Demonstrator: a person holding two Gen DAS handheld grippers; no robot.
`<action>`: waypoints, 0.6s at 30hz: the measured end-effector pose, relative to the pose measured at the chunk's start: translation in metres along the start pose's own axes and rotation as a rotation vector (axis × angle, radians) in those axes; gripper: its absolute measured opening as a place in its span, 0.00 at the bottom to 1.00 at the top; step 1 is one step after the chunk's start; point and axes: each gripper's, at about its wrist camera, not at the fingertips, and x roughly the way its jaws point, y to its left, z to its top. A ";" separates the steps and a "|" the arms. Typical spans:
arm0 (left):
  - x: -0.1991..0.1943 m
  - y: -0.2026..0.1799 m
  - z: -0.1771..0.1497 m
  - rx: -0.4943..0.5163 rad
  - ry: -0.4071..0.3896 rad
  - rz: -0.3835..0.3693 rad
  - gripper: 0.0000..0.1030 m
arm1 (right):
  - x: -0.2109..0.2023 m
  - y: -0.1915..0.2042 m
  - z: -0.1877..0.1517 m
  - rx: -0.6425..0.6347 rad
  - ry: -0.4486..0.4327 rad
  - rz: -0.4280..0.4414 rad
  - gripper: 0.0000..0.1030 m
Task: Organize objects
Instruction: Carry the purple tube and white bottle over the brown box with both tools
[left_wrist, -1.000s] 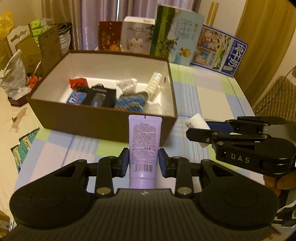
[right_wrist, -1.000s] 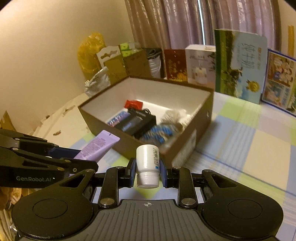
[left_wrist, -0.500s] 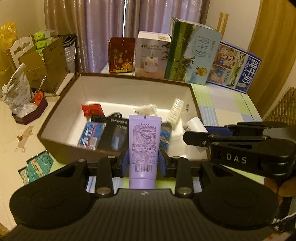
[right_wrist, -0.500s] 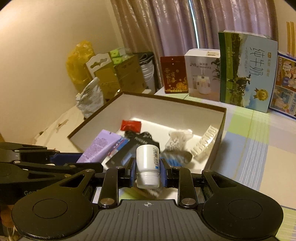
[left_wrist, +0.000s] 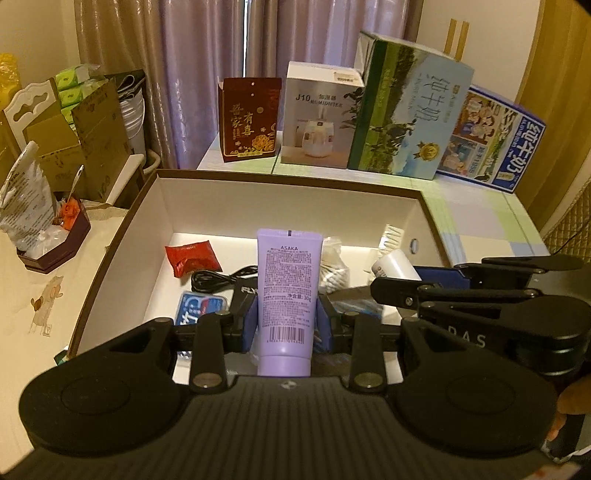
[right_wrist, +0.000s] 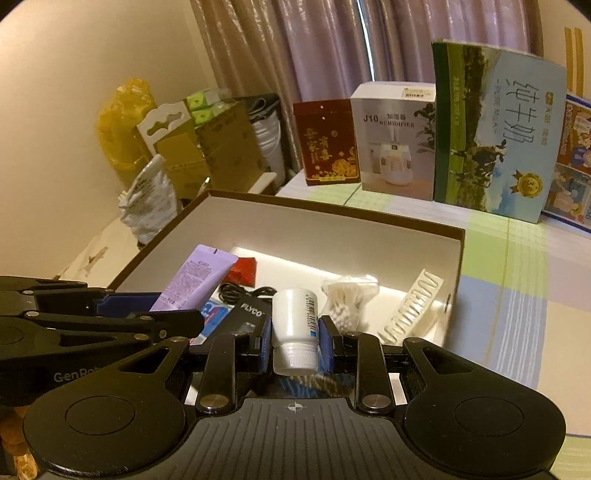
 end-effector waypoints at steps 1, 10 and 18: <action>0.005 0.002 0.002 0.003 0.007 -0.001 0.28 | 0.005 0.000 0.002 0.003 0.003 -0.003 0.24; 0.044 0.024 0.024 0.012 0.051 0.013 0.28 | 0.041 -0.002 0.019 0.020 0.026 -0.016 0.24; 0.080 0.041 0.039 0.015 0.094 0.022 0.28 | 0.067 -0.007 0.029 0.037 0.044 -0.032 0.24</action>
